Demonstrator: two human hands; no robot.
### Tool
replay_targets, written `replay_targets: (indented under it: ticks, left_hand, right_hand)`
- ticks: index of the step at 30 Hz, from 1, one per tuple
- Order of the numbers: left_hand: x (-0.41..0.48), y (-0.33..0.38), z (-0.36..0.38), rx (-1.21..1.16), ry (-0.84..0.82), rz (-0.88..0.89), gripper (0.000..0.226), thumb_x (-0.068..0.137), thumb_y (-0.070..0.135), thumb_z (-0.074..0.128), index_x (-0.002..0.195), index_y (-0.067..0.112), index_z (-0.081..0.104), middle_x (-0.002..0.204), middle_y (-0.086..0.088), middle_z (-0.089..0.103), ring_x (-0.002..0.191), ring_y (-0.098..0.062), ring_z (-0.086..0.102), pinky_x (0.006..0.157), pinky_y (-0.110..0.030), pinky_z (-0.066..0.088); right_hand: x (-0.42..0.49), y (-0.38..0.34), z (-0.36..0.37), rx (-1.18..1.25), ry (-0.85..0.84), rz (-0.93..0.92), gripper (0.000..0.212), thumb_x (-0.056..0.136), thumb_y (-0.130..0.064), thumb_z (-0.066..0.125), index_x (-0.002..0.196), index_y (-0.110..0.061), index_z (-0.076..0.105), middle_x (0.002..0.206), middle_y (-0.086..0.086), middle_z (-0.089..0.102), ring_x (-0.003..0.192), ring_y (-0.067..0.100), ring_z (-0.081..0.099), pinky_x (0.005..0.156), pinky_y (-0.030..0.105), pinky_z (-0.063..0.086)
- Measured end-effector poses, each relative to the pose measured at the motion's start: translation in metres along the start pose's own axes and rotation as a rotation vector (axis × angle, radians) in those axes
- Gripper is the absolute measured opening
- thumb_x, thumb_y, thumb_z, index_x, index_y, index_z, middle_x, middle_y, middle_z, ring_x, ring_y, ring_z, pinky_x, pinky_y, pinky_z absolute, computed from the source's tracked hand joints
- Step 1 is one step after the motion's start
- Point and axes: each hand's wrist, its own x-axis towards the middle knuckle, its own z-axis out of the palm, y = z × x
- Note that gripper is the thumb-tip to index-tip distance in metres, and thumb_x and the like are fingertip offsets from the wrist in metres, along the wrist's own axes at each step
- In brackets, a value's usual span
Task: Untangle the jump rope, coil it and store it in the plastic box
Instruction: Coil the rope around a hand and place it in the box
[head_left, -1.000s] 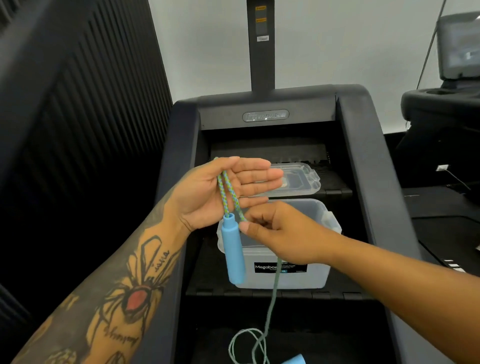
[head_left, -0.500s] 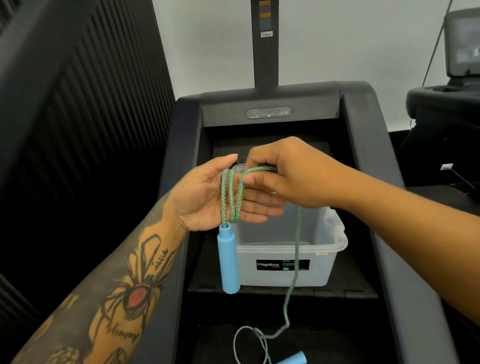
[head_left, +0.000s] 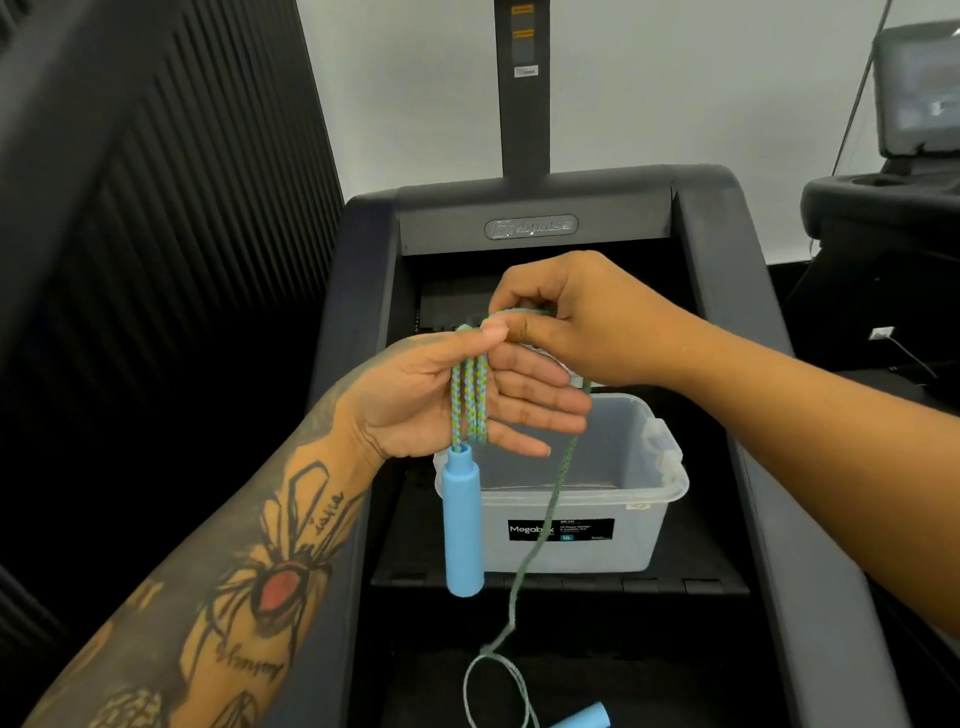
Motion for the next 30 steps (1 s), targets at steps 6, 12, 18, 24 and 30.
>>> replay_targets:
  ticks: [6, 12, 18, 24, 30]
  left_hand:
    - [0.003, 0.000, 0.001, 0.010, -0.016, 0.041, 0.053, 0.095, 0.031, 0.037, 0.120, -0.011, 0.057, 0.120, -0.030, 0.063, 0.123, -0.044, 0.052, 0.111, -0.055, 0.030]
    - [0.004, 0.003, 0.005, -0.042, -0.067, 0.058, 0.052, 0.096, 0.029, 0.034, 0.121, -0.010, 0.056, 0.123, -0.029, 0.061, 0.119, -0.043, 0.055, 0.101, -0.054, 0.042]
    - [0.004, 0.003, 0.006, -0.074, -0.026, 0.146, 0.052, 0.095, 0.028, 0.031, 0.119, -0.009, 0.058, 0.121, -0.027, 0.063, 0.120, -0.041, 0.055, 0.106, -0.053, 0.037]
    - [0.003, -0.001, -0.002, -0.096, 0.070, 0.201, 0.054, 0.095, 0.028, 0.029, 0.121, -0.010, 0.056, 0.123, -0.028, 0.061, 0.125, -0.042, 0.050, 0.110, -0.052, 0.033]
    - [-0.002, -0.004, -0.010, -0.030, 0.147, 0.148, 0.054, 0.096, 0.029, 0.029, 0.123, -0.011, 0.053, 0.126, -0.028, 0.060, 0.124, -0.042, 0.051, 0.108, -0.050, 0.036]
  right_hand:
    - [-0.001, 0.002, -0.001, 0.178, -0.020, 0.048, 0.012, 0.092, -0.019, 0.063, 0.088, -0.010, 0.070, 0.059, -0.015, 0.058, 0.055, -0.002, 0.051, 0.058, 0.010, 0.040]
    - [0.002, 0.003, -0.001, 0.244, -0.002, 0.036, 0.013, 0.093, -0.017, 0.063, 0.088, -0.008, 0.070, 0.066, -0.008, 0.062, 0.059, -0.001, 0.051, 0.059, 0.014, 0.043]
    - [-0.018, 0.018, 0.021, 0.322, -0.053, 0.091, 0.022, 0.084, 0.011, 0.059, 0.078, -0.010, 0.066, 0.071, -0.006, 0.066, 0.066, -0.005, 0.057, 0.062, 0.011, 0.046]
    - [-0.056, 0.016, 0.061, 0.421, -0.186, 0.318, 0.030, 0.100, -0.019, 0.049, 0.078, -0.034, 0.064, 0.061, 0.002, 0.051, 0.046, 0.004, 0.043, 0.050, 0.020, 0.040]
    - [-0.067, -0.008, 0.044, 0.234, -0.314, 0.196, 0.036, 0.097, -0.025, 0.055, 0.072, 0.000, 0.053, 0.057, -0.003, 0.039, 0.050, 0.007, 0.033, 0.051, 0.018, 0.032]
